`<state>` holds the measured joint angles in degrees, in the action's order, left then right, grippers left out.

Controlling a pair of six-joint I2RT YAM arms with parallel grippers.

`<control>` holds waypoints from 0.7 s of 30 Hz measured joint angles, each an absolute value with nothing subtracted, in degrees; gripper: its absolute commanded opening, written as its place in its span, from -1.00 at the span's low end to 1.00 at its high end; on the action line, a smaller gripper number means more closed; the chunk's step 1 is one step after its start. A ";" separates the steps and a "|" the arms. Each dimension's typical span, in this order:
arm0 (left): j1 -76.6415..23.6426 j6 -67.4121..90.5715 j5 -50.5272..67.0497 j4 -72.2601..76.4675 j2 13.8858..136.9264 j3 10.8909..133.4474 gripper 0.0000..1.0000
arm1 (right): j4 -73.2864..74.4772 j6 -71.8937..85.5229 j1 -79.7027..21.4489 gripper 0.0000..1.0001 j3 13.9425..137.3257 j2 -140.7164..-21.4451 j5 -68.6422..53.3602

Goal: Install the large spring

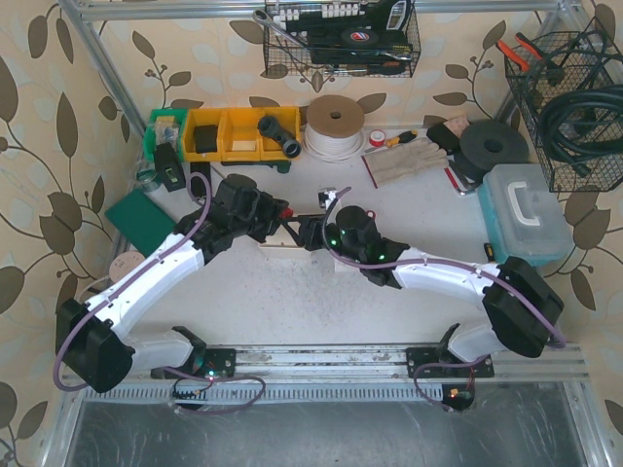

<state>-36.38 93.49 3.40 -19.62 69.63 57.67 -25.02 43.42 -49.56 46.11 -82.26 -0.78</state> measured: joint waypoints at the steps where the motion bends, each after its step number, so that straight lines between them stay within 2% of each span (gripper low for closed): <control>1: -36.45 93.49 3.40 -19.62 69.63 57.67 -1.00 | -25.06 43.44 -49.63 0.09 46.15 -82.30 -0.75; 21: -36.88 93.36 3.68 -19.64 69.30 56.90 -1.00 | -25.06 43.44 -50.52 0.02 47.83 -83.29 1.10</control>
<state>-36.88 93.36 3.68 -19.64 69.30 56.90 -25.06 43.44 -50.52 47.83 -83.29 1.10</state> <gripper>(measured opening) 0.330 0.519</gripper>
